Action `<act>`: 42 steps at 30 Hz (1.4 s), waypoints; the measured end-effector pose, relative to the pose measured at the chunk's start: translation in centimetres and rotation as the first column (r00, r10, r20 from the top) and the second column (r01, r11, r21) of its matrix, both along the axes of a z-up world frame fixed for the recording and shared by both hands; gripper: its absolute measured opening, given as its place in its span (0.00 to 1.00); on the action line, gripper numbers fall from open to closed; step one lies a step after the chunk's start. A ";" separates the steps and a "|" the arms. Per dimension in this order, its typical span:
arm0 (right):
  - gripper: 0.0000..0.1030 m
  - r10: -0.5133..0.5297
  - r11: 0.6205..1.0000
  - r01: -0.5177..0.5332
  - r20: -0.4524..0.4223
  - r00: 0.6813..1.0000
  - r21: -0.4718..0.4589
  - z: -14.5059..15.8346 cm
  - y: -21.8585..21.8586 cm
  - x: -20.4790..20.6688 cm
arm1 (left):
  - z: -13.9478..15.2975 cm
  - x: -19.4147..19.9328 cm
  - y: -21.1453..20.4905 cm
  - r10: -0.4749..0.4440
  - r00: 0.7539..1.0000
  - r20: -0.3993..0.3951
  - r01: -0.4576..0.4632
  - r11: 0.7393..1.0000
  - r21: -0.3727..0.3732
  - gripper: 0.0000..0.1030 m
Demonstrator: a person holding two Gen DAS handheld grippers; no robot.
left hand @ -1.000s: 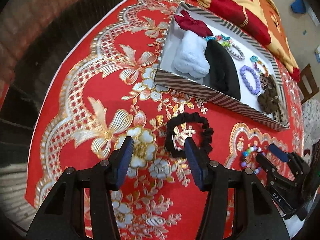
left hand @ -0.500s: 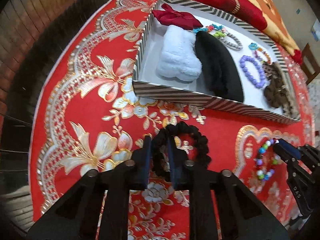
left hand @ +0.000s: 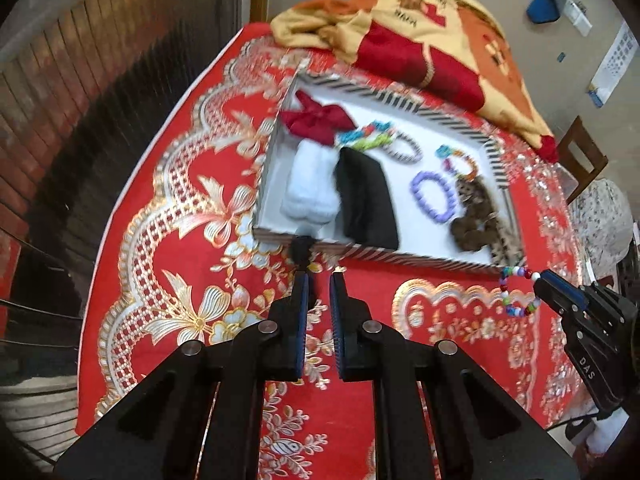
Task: Organize jewelry
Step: 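Grasp the black scrunchie with the left gripper while the right grasps the multicolour bead bracelet, then carry the scrunchie and bead bracelet into the white tray and open both grippers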
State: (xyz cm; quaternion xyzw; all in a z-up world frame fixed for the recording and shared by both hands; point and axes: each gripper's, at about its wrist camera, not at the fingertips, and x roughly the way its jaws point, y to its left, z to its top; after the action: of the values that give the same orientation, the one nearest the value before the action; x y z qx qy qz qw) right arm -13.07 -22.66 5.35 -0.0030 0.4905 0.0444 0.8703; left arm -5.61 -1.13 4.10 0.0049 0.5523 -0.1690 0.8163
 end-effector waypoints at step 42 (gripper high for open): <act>0.08 -0.042 0.999 0.040 0.057 0.997 0.031 3.2 -2.2 0.2 | -4.6 -0.3 -1.1 -0.022 0.995 -0.094 0.023 1.000 0.017 0.06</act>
State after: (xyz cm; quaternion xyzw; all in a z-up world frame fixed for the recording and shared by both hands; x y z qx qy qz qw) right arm -12.89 -24.83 8.58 0.0190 0.4643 0.0337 0.8848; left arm -5.87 -2.24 -0.48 0.0105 0.5914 -0.1733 0.7874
